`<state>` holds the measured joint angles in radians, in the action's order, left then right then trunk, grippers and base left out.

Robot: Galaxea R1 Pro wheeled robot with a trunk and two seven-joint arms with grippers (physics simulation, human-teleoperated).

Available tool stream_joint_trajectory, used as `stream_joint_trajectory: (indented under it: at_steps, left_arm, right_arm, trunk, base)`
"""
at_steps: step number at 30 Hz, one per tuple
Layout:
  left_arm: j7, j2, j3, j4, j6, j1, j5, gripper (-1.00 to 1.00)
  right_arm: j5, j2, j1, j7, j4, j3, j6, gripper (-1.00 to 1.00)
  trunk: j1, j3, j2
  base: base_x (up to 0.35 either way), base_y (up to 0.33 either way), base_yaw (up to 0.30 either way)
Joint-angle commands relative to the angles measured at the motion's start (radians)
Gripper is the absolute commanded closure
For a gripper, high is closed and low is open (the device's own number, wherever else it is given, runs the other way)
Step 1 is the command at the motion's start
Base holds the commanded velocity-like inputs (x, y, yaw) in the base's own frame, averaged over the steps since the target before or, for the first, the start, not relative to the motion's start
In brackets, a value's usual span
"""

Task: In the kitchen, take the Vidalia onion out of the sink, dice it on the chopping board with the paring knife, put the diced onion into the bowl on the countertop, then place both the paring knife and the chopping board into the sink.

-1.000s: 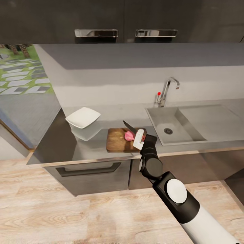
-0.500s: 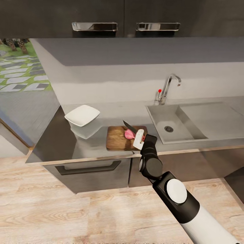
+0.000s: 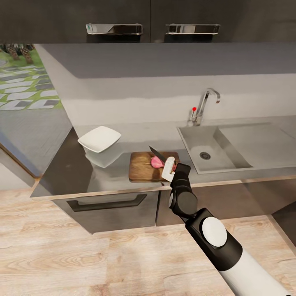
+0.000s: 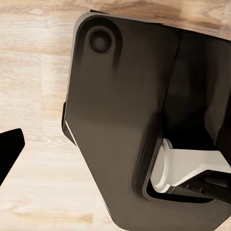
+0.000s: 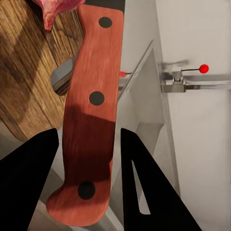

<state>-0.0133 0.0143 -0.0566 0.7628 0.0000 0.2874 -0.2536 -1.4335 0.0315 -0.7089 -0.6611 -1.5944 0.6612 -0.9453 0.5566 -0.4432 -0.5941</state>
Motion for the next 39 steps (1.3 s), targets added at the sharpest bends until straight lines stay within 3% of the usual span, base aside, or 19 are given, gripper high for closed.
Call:
stream_joint_trajectory:
  at_steps: [1,39]
  left_arm:
    - [0.0,0.001,-0.003,0.001,0.0,0.0,-0.01,-1.0]
    - [0.0,0.001,-0.005,0.001,0.0,0.001,-0.01,-1.0]
  right_arm:
    - [-0.01,0.0,-0.001,-0.011,-0.001,0.003,-0.004,1.0]
    - [-0.01,0.0,-0.001,-0.011,0.007,0.003,-0.004,1.0]
  trunk:
    - [0.0,-0.001,-0.001]
    - [0.0,-0.006,-0.001]
  base:
    - [0.0,0.0,0.0]
    - [0.0,0.0,0.0]
